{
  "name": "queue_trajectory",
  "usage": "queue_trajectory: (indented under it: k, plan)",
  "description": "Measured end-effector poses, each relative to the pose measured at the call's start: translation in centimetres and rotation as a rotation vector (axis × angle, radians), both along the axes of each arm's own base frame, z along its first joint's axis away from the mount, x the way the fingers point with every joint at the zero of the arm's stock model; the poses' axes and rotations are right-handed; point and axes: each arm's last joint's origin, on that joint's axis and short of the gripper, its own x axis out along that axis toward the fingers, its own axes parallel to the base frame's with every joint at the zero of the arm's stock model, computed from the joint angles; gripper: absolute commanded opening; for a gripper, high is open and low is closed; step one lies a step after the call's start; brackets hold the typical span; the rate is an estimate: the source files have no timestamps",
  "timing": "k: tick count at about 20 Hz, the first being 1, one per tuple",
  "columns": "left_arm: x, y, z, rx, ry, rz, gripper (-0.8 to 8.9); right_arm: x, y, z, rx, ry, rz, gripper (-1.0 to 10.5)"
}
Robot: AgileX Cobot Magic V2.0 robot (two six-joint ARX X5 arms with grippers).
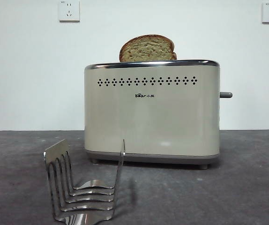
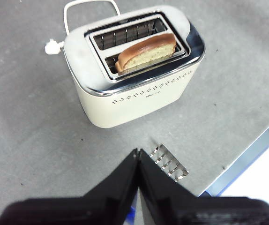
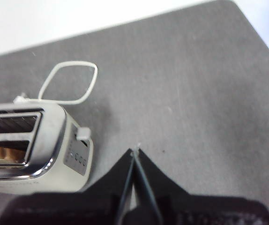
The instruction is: Pick up a slice of bread from the rack,put the bread on the toaster,press the button
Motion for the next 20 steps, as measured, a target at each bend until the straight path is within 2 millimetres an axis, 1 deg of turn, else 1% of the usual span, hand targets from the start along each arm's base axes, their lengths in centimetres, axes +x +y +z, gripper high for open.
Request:
queue_trajectory:
  k: [5, 7, 8, 11, 14, 15, 17, 19, 20]
  plan:
    - [1.0, -0.8, -0.5, 0.021, 0.027, -0.001, -0.04, 1.5, -0.1, -0.4, -0.001, 0.04, -0.002, 0.0]
    - [1.3, -0.9, -0.7, 0.029, 0.035, 0.005, -0.04, 2.2, -0.1, -0.6, 0.0, 0.06, -0.003, 0.0]
    - [1.6, -0.8, -0.8, 0.036, 0.036, 0.018, -0.04, 3.0, -0.1, -0.8, 0.001, 0.081, -0.003, 0.0]
    - [2.2, 0.7, -0.6, 0.107, -0.027, 0.028, -0.04, 5.4, -0.2, -1.7, 0.002, 0.148, -0.003, 0.0]
    - [1.7, 3.2, -1.2, 0.16, -0.106, 0.048, -0.04, 8.2, -0.3, -2.8, 0.005, 0.224, -0.003, 0.0]
    - [1.6, 3.9, -1.6, 0.154, -0.155, 0.08, -0.04, 8.9, -0.3, -3.2, 0.006, 0.247, -0.003, 0.0]
    - [1.4, 5.7, -3.1, 0.125, -0.312, 0.182, -0.04, 10.6, -0.4, -4.1, 0.007, 0.294, -0.003, 0.0]
    - [0.7, 7.2, -5.9, 0.11, -0.478, 0.274, -0.04, 12.2, -0.4, -5.1, 0.009, 0.343, -0.003, 0.0]
    - [0.3, 7.8, -8.1, 0.093, -0.561, 0.298, -0.04, 13.0, -0.4, -5.6, 0.009, 0.368, -0.003, 0.0]
